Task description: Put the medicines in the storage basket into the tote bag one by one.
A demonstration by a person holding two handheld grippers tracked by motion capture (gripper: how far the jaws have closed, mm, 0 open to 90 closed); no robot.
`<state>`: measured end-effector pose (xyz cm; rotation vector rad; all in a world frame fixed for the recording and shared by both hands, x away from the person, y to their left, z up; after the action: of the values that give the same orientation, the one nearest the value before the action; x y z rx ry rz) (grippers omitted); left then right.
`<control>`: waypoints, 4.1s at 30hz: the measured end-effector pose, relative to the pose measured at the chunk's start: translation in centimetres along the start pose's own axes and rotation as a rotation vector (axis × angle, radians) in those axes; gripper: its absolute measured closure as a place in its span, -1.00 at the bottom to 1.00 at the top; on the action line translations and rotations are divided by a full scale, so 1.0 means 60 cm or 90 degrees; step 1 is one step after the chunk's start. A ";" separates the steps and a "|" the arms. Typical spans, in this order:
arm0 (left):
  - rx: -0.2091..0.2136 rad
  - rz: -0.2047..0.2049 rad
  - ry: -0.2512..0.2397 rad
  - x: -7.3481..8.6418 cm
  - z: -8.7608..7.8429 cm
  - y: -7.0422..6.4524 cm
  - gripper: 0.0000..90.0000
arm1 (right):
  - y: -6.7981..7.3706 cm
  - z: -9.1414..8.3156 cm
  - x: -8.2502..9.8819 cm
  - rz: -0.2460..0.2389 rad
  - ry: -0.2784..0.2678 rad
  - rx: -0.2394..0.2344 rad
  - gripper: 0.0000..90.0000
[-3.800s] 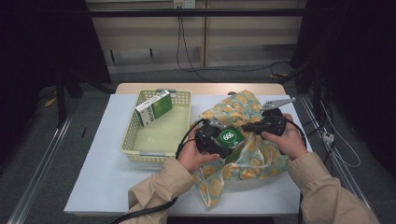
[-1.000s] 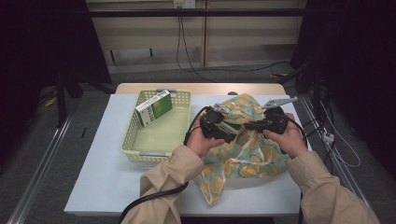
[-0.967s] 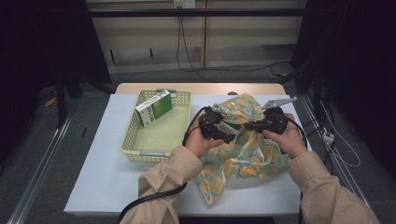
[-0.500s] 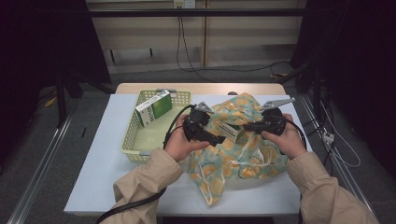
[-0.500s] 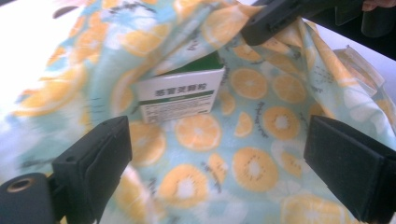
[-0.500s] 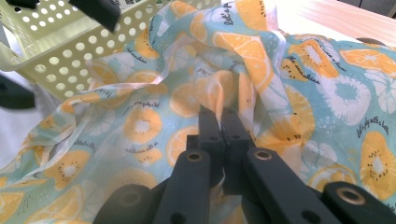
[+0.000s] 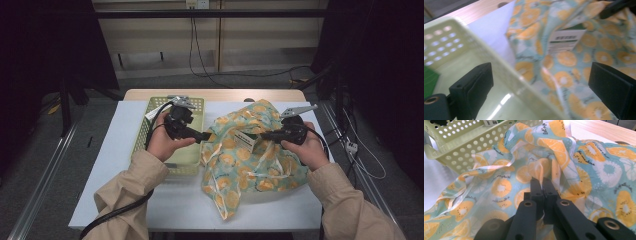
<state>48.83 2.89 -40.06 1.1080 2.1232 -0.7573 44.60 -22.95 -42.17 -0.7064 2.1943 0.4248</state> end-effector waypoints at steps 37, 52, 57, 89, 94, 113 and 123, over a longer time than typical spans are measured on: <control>-0.170 -0.031 0.002 0.047 -0.071 0.204 -0.80 | -0.006 -0.009 0.004 0.015 -0.006 -0.019 0.99; -0.226 -0.049 0.069 0.088 -0.049 0.245 0.21 | -0.009 -0.010 0.007 0.019 -0.007 -0.020 0.99; -0.214 -0.067 0.052 0.082 -0.058 0.231 0.38 | -0.011 -0.012 0.010 0.022 -0.009 -0.020 0.99; 0.043 0.068 0.003 -0.017 -0.092 -0.042 0.39 | -0.008 -0.014 0.008 0.020 -0.008 -0.009 0.99; 0.066 0.090 0.026 -0.012 -0.077 -0.073 0.39 | -0.008 -0.013 0.008 0.021 -0.008 -0.009 1.00; 0.134 0.137 0.050 -0.011 -0.038 -0.147 0.39 | -0.011 -0.017 0.004 0.021 -0.012 -0.007 1.00; 0.169 0.149 0.061 0.001 -0.004 -0.179 0.39 | -0.009 -0.020 0.003 0.018 -0.013 -0.010 1.00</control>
<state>39.63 -2.11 -37.78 1.5302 1.9624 -0.9074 44.13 -24.06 -41.59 -0.6767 2.1859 0.4631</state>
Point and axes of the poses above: each handheld gripper's, and its own axes: z roughly forward along the jaws, x roughly out of its underside, y roughly to its left, the point moved 8 cm from there along z, roughly forward along the jaws, and after that the axes turned 7 degrees about x, right-handed, at the moved point
